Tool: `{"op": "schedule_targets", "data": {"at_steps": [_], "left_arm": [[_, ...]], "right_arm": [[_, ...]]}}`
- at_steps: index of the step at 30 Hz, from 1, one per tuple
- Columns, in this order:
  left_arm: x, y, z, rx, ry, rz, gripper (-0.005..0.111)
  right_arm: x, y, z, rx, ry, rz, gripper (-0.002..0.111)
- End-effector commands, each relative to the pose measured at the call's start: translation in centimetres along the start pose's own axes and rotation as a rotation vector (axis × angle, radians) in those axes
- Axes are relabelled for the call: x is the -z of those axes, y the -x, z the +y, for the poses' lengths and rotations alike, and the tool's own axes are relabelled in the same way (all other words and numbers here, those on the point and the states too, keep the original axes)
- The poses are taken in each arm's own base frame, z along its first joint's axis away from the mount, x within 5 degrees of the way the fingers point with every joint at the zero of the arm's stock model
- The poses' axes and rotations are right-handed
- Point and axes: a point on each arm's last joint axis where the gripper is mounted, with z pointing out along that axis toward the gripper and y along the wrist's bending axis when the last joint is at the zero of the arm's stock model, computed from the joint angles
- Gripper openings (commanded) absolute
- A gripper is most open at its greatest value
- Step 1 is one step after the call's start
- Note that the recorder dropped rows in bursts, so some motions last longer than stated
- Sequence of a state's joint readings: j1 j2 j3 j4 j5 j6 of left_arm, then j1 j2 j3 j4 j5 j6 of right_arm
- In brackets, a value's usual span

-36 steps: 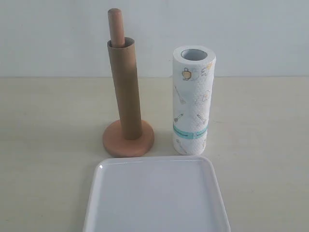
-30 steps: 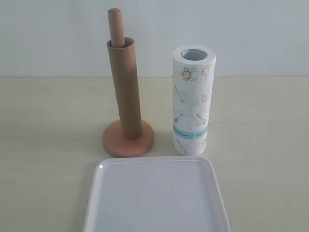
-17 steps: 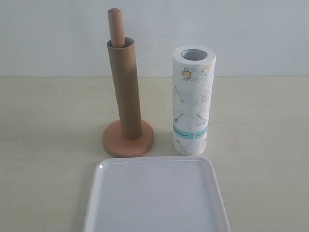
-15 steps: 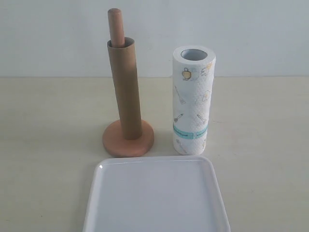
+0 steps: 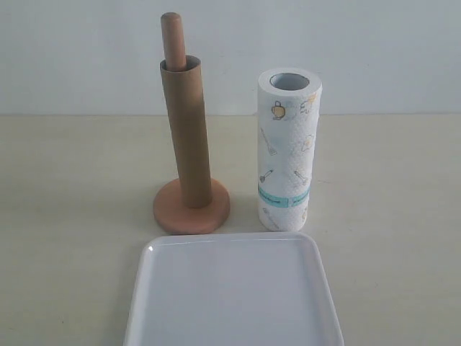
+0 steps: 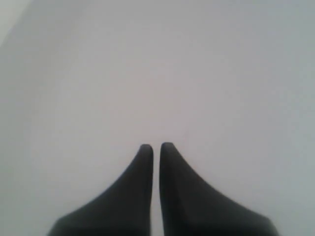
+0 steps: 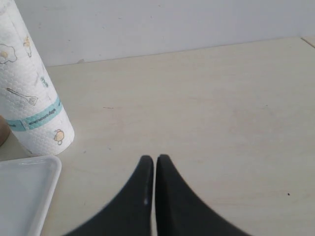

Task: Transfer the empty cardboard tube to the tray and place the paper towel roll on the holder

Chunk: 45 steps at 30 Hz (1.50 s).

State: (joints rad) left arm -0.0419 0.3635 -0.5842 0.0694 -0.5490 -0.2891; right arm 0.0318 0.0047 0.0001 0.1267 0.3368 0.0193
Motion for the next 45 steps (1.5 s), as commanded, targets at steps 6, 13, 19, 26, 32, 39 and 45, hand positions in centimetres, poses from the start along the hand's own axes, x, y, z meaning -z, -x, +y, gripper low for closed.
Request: {"op": "schedule_targets", "data": {"at_steps": [6, 13, 19, 26, 32, 39, 45], "left_arm": [[-2.6, -15.9, 2.1, 0.007, -0.04, 0.736, 0.004], [1.2, -25.5, 1.8, 0.151, -0.27, 0.887, 0.004], [3.0, -30.9, 3.0, 0.273, -0.191, 0.999, 0.004], [3.8, -34.1, 3.7, 0.254, -0.196, 0.978, 0.035], [3.0, -35.6, 3.1, 0.263, -0.341, 0.956, 0.095], [1.6, -36.8, 2.9, 0.249, -0.434, 0.933, 0.104], [1.5, -37.6, 2.3, 0.212, -0.548, 0.935, 0.104]], "right_arm": [[0.0, 0.0, 0.0, 0.006, -0.004, -0.008, 0.001], [0.0, 0.0, 0.0, 0.006, -0.004, -0.008, 0.001], [0.0, 0.0, 0.0, 0.006, -0.004, -0.008, 0.001], [0.0, 0.0, 0.0, 0.006, -0.004, -0.008, 0.001], [0.0, 0.0, 0.0, 0.006, -0.004, -0.008, 0.001], [0.0, 0.0, 0.0, 0.006, -0.004, -0.008, 0.001], [0.0, 0.0, 0.0, 0.006, -0.004, -0.008, 0.001]]}}
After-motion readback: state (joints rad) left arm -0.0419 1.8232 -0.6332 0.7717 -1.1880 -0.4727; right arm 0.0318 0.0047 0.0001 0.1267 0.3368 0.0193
